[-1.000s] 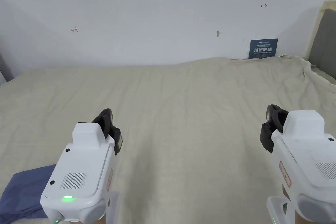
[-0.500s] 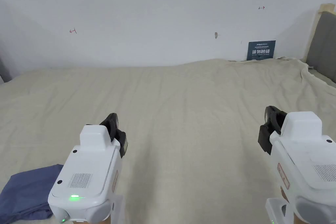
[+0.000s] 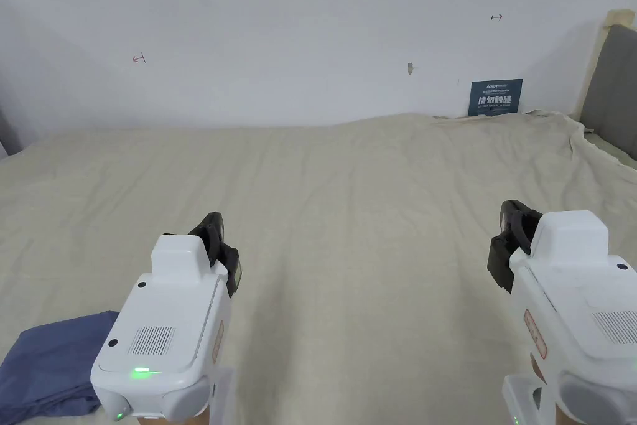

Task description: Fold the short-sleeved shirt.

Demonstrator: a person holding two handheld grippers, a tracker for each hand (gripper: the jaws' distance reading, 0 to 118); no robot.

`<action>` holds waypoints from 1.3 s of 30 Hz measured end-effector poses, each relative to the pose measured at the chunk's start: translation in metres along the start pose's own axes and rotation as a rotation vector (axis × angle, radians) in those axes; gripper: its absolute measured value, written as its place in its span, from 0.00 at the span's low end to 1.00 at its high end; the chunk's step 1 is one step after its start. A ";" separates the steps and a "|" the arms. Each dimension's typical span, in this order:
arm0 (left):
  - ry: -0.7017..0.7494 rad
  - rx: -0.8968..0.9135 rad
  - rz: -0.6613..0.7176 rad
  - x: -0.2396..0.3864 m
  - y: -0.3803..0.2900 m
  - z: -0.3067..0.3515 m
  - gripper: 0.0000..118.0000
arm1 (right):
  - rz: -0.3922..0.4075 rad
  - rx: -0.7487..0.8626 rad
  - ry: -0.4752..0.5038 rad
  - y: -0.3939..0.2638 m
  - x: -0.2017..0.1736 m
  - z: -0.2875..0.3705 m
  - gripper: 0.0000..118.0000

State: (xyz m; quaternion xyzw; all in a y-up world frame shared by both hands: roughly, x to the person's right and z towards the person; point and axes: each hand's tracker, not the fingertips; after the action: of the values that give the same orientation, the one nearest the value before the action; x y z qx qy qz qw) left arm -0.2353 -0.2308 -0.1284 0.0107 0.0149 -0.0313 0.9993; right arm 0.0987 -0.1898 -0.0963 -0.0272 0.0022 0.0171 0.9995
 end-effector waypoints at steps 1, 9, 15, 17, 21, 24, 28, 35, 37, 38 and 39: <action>-0.001 0.000 -0.002 -0.001 0.000 0.000 0.00 | 0.001 0.000 0.000 0.000 0.000 0.000 0.00; 0.004 0.004 0.005 -0.002 0.001 0.000 0.00 | 0.007 0.000 -0.001 0.000 -0.001 0.001 0.00; -0.002 0.006 0.008 -0.004 0.002 -0.001 0.00 | 0.004 -0.001 -0.002 0.000 0.000 0.000 0.00; -0.003 0.005 0.006 -0.004 0.002 -0.002 0.00 | 0.004 -0.001 -0.002 0.000 0.000 0.000 0.00; -0.005 0.007 0.010 -0.004 0.002 -0.002 0.00 | 0.009 0.000 -0.005 -0.001 0.001 0.000 0.00; -0.004 0.010 0.009 -0.004 0.002 -0.002 0.00 | 0.008 0.000 -0.004 0.002 -0.002 0.001 0.00; -0.004 0.005 0.004 -0.004 0.001 -0.002 0.00 | 0.011 0.000 -0.004 -0.002 0.001 -0.001 0.00; -0.006 0.001 -0.001 -0.005 0.000 -0.002 0.00 | 0.010 0.000 -0.005 -0.005 0.005 -0.003 0.00; -0.004 0.000 -0.002 -0.005 0.000 -0.002 0.00 | 0.011 -0.001 -0.006 -0.004 0.005 -0.003 0.00; -0.004 0.000 -0.002 -0.005 0.000 -0.001 0.00 | 0.011 -0.002 -0.006 -0.004 0.005 -0.003 0.00; -0.004 -0.001 -0.002 -0.005 0.000 -0.001 0.00 | 0.012 -0.003 -0.006 -0.003 0.003 -0.002 0.00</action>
State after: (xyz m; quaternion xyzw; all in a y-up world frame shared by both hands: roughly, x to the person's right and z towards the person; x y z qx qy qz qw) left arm -0.2402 -0.2308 -0.1297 0.0099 0.0131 -0.0321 0.9993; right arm 0.1022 -0.1931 -0.0980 -0.0289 -0.0005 0.0230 0.9993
